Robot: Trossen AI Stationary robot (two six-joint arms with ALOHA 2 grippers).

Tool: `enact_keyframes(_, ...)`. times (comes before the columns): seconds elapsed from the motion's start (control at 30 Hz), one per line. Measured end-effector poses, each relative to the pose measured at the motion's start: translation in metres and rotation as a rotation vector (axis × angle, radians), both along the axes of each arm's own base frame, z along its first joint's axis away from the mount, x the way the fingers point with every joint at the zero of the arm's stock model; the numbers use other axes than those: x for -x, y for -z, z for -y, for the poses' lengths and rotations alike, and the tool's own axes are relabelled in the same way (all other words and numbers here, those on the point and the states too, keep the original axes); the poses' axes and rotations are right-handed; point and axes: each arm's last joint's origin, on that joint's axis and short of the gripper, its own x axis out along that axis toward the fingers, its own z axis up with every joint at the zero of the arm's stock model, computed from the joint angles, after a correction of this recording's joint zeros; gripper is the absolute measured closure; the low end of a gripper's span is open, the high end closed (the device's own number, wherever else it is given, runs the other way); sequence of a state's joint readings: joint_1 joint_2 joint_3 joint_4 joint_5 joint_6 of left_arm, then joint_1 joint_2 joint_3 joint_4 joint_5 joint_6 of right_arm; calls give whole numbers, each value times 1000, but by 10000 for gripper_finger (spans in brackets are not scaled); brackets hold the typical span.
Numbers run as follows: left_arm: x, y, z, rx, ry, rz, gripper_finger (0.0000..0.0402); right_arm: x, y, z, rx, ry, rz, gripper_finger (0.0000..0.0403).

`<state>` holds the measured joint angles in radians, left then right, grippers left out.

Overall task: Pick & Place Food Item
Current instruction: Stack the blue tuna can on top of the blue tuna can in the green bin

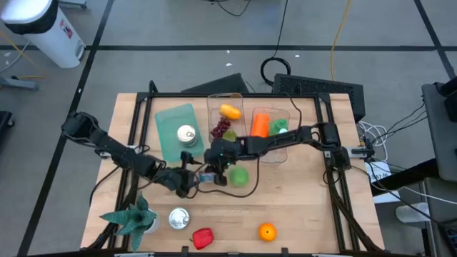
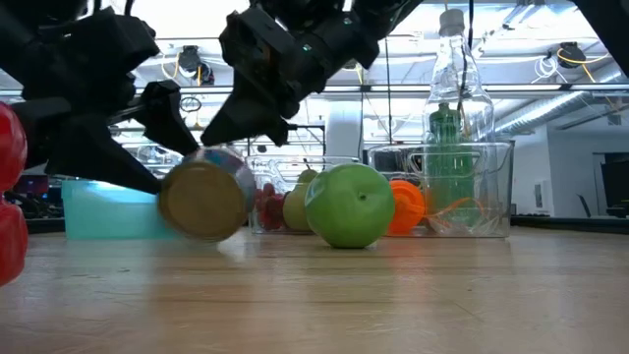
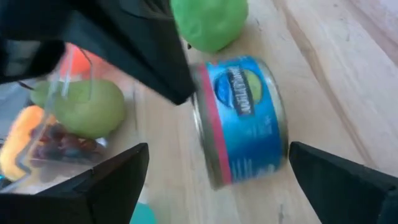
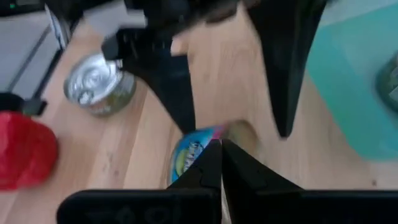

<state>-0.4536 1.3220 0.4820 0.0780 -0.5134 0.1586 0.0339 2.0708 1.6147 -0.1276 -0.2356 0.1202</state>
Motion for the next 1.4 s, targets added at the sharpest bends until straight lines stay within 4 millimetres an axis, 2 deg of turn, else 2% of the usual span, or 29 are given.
enact_keyframes(0.17,-7,6,-6,66,-27,-15,20,-2,-6,7,-39,8,23,403)
enact_keyframes(0.4,-20,40,-15,162,-85,-122,35,-1,-3,3,4,4,5,403)
enact_keyframes(0.53,-26,47,-15,183,-90,-114,48,0,-2,0,30,4,-4,403)
enact_keyframes(0.77,-24,37,-14,225,-56,-91,68,5,3,-3,42,-9,-72,403)
enact_keyframes(1.23,-32,24,-17,274,-23,22,72,8,6,-12,84,-27,-108,403)
enact_keyframes(1.4,-34,24,-23,290,-34,26,116,9,6,-14,87,-31,-112,403)
